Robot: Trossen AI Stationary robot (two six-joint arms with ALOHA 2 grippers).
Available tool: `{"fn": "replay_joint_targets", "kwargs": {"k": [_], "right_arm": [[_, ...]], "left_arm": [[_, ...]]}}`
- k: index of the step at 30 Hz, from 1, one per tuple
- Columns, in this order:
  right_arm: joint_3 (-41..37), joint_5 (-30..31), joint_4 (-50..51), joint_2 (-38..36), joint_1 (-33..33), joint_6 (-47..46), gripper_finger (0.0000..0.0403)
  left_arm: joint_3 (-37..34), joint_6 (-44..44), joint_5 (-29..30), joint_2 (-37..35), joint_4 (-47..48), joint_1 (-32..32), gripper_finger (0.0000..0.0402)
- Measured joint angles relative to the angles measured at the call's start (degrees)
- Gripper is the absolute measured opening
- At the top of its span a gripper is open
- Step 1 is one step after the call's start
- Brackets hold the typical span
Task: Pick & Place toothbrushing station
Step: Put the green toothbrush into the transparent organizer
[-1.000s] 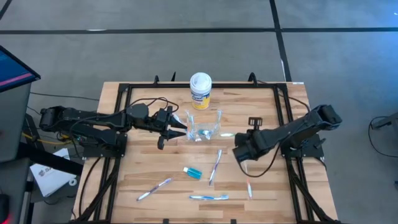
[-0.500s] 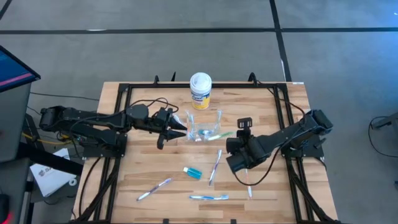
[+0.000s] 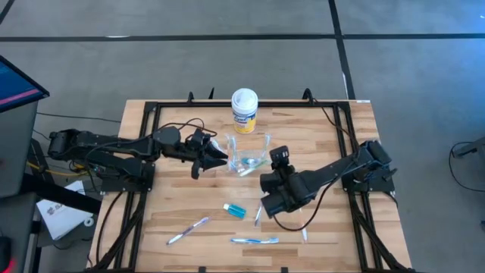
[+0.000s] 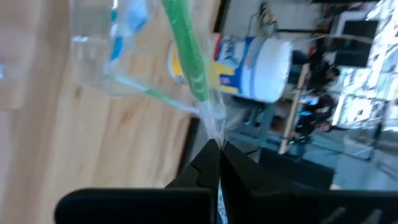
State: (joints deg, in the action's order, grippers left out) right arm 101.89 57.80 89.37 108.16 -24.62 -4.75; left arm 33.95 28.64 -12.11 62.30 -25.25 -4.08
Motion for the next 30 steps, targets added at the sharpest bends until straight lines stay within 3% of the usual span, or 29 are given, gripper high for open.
{"fn": "replay_joint_targets", "kwargs": {"k": [5, 15, 30], "right_arm": [[2.5, 3.4, -2.6, 1.3, 0.0, 5.2, 0.0000], [2.8, 5.7, -17.5, 0.7, 0.0, 21.4, 0.0000], [2.8, 7.5, -28.4, 2.3, 0.0, 33.5, 0.0000]], "left_arm": [[0.0, 2.8, 0.0, 0.0, -0.7, 0.0, 0.0131], [0.1, 9.4, 0.0, 3.8, -3.0, 0.0, 0.0131], [0.0, 18.7, -2.3, 9.6, -11.0, 0.0, 0.0131]]}}
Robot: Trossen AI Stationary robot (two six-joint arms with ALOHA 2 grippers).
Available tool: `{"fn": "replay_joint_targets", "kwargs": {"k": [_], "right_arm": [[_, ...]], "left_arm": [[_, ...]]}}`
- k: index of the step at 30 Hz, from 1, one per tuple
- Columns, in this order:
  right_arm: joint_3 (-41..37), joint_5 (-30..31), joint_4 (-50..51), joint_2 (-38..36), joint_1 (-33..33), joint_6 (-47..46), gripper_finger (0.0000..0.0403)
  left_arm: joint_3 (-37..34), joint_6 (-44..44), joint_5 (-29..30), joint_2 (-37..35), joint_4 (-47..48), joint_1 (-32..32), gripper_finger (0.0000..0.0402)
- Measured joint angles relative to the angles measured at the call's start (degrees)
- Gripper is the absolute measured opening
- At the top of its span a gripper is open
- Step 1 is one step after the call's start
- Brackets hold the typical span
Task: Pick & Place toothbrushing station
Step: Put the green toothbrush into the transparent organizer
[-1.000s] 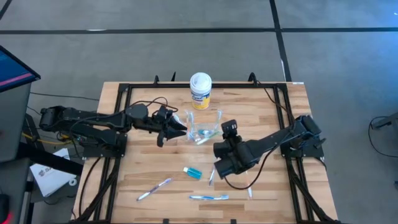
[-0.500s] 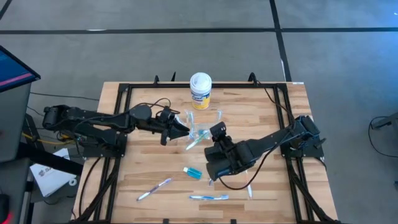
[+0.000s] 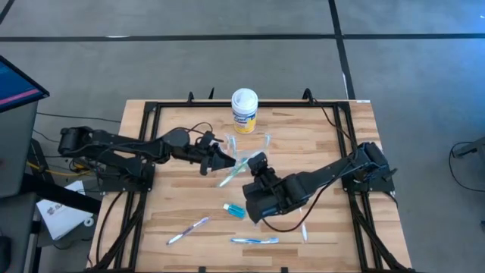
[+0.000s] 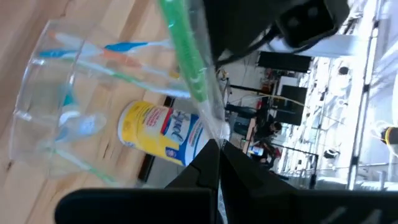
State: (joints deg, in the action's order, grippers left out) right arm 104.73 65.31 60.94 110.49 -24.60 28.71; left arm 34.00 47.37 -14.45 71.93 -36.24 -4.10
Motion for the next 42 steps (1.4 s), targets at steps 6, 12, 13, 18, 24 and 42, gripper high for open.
{"fn": "replay_joint_targets", "kwargs": {"k": [6, 12, 13, 18, 24, 42], "right_arm": [[-0.1, 0.7, -3.1, 0.4, 0.0, 3.1, 0.0000], [-0.1, 0.6, -4.7, 0.5, 0.0, 4.9, 0.0000], [-0.1, 0.6, -4.7, 0.5, 0.0, 4.9, 0.0000], [-0.1, 0.6, -4.9, 0.5, 0.0, 4.9, 0.0000], [-0.1, 0.6, -4.9, 0.5, 0.0, 4.9, 0.0000], [-0.1, 0.5, -7.5, 0.5, 0.4, 7.5, 0.0000]], "left_arm": [[0.0, 2.3, -0.7, 1.2, -0.3, 0.0, 0.0131], [0.0, 4.0, -2.5, 1.4, -2.2, 0.0, 0.0131], [0.0, 4.2, -2.7, 1.3, -2.6, 0.0, 0.0131], [0.0, 5.6, -3.0, 1.3, -2.9, 0.0, 0.0131], [0.0, 6.9, -3.0, 1.3, -3.4, 0.4, 0.0131], [1.0, 8.7, -2.5, 4.3, -4.8, 1.0, 0.0131]]}}
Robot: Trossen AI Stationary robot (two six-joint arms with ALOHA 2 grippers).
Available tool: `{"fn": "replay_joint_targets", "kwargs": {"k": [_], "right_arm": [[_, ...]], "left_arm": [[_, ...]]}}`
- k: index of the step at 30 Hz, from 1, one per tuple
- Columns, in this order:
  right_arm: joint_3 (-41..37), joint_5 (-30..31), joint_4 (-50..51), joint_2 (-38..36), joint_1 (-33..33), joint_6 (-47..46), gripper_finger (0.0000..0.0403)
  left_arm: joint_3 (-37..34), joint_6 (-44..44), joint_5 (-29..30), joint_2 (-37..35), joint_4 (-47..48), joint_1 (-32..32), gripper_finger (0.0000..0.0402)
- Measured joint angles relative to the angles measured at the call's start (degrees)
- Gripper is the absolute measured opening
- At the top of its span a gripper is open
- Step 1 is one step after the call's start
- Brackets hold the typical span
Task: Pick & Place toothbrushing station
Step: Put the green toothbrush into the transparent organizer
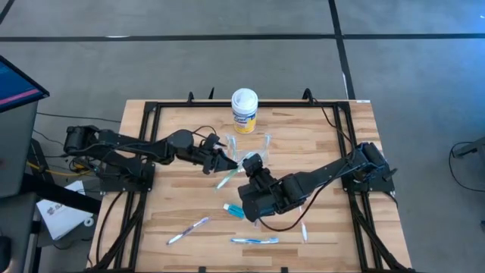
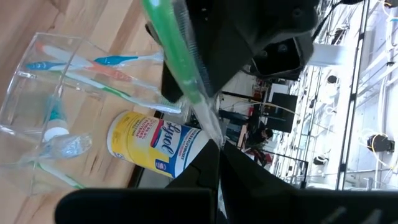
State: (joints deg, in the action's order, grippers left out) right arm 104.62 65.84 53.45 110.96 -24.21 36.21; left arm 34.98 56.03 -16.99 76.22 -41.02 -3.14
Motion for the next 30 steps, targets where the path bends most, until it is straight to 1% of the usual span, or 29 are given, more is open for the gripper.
{"fn": "replay_joint_targets", "kwargs": {"k": [5, 8, 10, 13, 19, 21, 23, 27, 30], "right_arm": [[0.0, -0.2, 0.0, 0.0, 0.0, -0.1, 0.0000], [0.0, -0.2, 0.0, 0.0, 0.0, -0.2, 0.0000], [0.0, -0.2, 0.0, 0.0, 0.0, -0.2, 0.0000], [0.0, -0.2, 0.1, 0.0, 0.0, -0.2, 0.0000], [0.0, -0.4, -0.2, 0.0, -0.2, -0.2, 0.0000], [0.0, -2.1, -0.2, 0.0, -0.1, -0.4, 0.0000], [0.0, -3.3, -0.1, -0.1, -0.1, -1.1, 0.0000], [0.0, -4.1, 0.3, -0.1, -0.3, -2.7, 0.0000], [0.0, -4.5, 0.7, -0.3, -1.2, -2.7, 0.0010]], "left_arm": [[3.2, 0.0, -2.5, 2.7, -0.5, 0.8, 0.0131], [3.6, 0.0, -2.9, 3.0, -0.3, 0.7, 0.0131], [3.7, -0.1, -3.0, 3.2, -0.6, 0.5, 0.0123], [3.7, -0.3, -3.4, 3.3, -0.3, 0.4, 0.0096], [3.7, -1.9, -4.2, 3.3, 0.0, 0.0, 0.0028], [3.7, -2.0, -5.5, 3.4, 0.3, -0.5, 0.0018], [3.7, -2.0, -6.1, 3.4, 0.7, -0.7, 0.0018], [3.7, -3.4, -6.1, 3.4, 1.4, -0.7, 0.0032], [3.7, -4.4, -6.2, 3.4, 1.4, -0.7, 0.0024]]}}
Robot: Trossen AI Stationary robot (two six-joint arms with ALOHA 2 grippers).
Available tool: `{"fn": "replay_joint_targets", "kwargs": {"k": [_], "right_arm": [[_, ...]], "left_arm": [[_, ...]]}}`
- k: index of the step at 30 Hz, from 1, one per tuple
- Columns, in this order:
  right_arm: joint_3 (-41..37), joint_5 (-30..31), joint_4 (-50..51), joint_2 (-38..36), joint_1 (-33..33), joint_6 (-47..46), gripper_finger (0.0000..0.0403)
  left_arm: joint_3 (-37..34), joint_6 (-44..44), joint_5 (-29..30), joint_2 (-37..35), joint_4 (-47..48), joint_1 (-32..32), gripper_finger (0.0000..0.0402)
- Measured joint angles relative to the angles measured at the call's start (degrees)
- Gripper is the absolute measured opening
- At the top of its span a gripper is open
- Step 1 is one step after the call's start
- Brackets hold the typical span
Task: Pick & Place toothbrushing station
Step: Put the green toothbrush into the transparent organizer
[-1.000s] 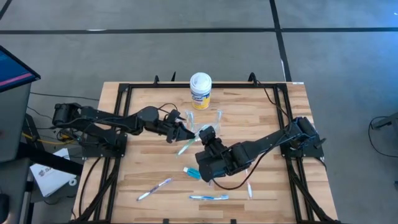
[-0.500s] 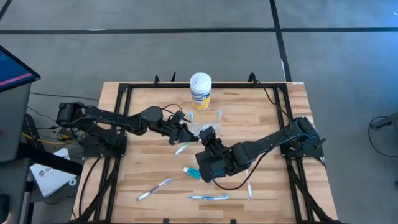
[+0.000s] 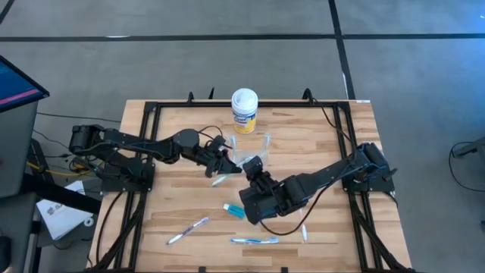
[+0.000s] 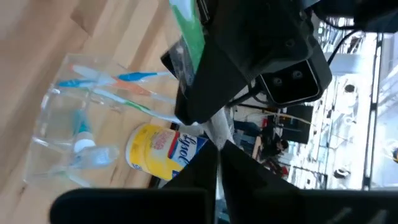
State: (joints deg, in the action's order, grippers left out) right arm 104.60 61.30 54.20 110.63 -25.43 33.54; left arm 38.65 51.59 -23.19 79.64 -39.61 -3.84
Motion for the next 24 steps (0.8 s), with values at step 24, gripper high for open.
{"fn": "replay_joint_targets", "kwargs": {"k": [24], "right_arm": [[0.0, -0.2, 23.4, -0.1, -3.1, -36.9, 0.0135]], "left_arm": [[-1.3, -10.8, 4.4, -1.0, 0.8, -1.6, 0.0016]]}}
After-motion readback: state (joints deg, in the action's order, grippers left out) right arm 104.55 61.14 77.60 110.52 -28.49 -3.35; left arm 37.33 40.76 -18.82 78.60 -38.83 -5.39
